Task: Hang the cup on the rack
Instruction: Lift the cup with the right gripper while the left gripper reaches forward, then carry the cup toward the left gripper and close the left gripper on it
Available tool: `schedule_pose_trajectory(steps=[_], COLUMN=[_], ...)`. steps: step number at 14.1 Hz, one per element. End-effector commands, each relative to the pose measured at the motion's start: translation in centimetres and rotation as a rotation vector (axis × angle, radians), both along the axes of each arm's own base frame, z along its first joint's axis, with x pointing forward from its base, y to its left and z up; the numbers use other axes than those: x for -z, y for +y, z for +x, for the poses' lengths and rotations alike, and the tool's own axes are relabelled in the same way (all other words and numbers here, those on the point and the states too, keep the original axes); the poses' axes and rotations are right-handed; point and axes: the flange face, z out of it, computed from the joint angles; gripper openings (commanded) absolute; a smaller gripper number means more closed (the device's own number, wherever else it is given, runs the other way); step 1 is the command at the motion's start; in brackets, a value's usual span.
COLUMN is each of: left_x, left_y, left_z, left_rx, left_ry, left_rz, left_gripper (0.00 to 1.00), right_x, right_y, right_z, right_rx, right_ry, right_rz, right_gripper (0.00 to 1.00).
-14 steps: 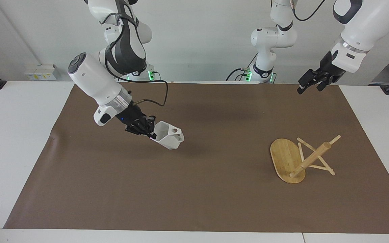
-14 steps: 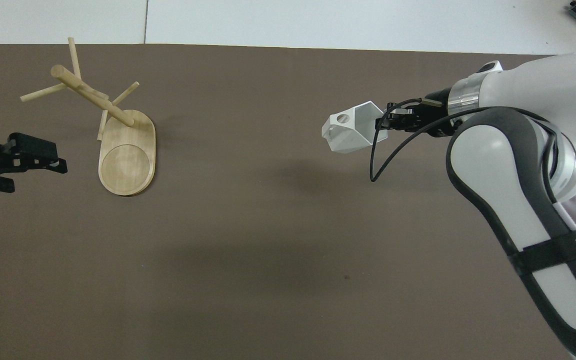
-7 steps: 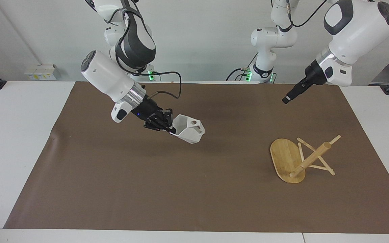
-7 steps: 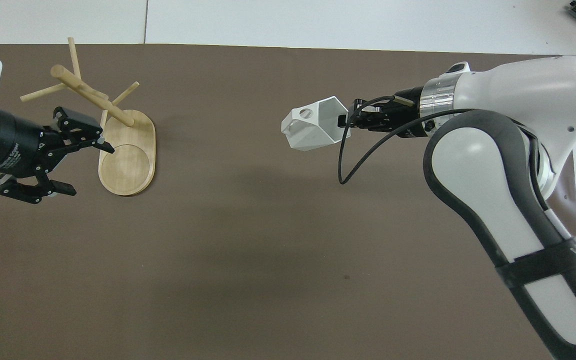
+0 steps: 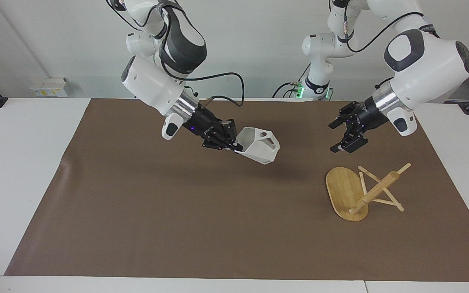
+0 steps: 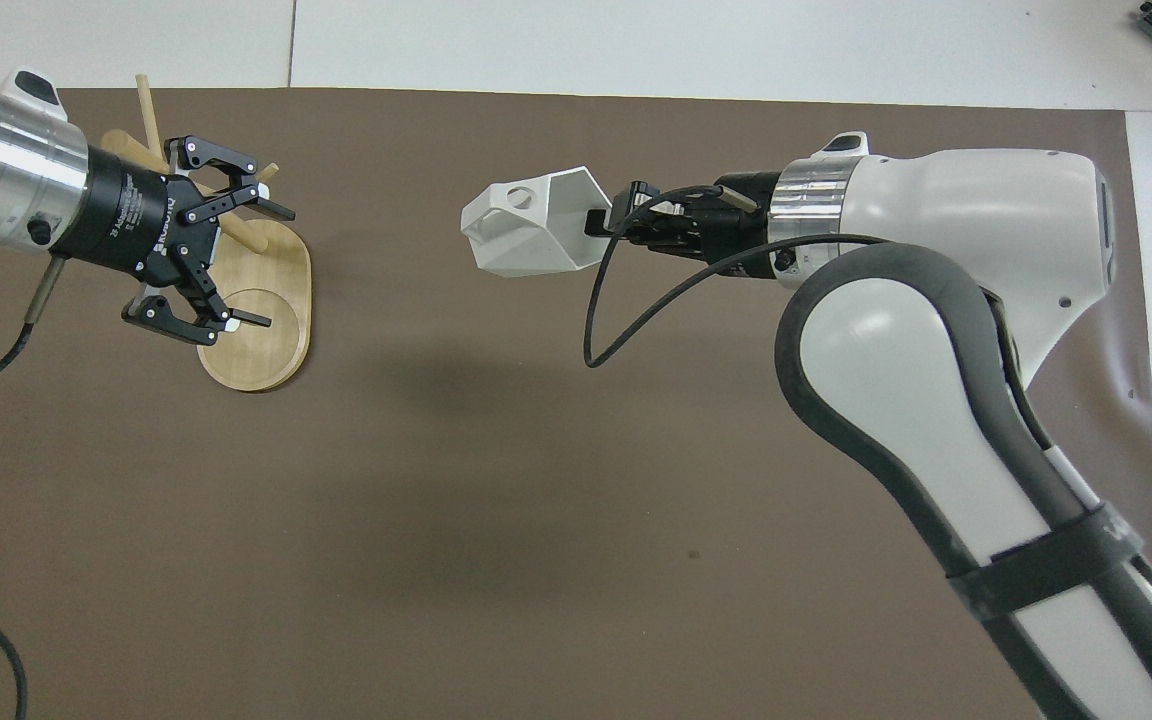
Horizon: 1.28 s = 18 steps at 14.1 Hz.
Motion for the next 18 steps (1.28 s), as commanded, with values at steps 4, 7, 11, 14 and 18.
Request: schedule_pose_trajectory(steps=[4,7,11,14,18], left_x=[-0.3,0.0,1.2,1.2,1.3], left_y=[-1.3,-2.2,-4.5,-4.5,-4.8], left_z=[0.8,0.7,-0.1,0.1,-0.1], left_rx=[-0.126,-0.131,-0.159,-0.171,-0.168], left_ry=[0.096,0.099,0.107,0.093,0.1], left_rz=[-0.108,-0.114,-0.113,-0.118,-0.122], left_gripper=[1.0,1.0,1.0,1.0,1.0], right_x=[-0.3,0.5,-0.5,-0.5,-0.3], right_y=[4.2,5.8,8.6,9.1,10.3], right_z=[-0.8,-1.3,-1.5,-1.8,-2.5], right_rx=[0.085,0.065,0.079,0.074,0.054], right_ry=[-0.047,-0.035,-0.042,-0.043,-0.04], right_rz=[0.057,0.055,0.09,0.091,0.089], right_gripper=[0.0,0.0,0.0,0.0,0.0])
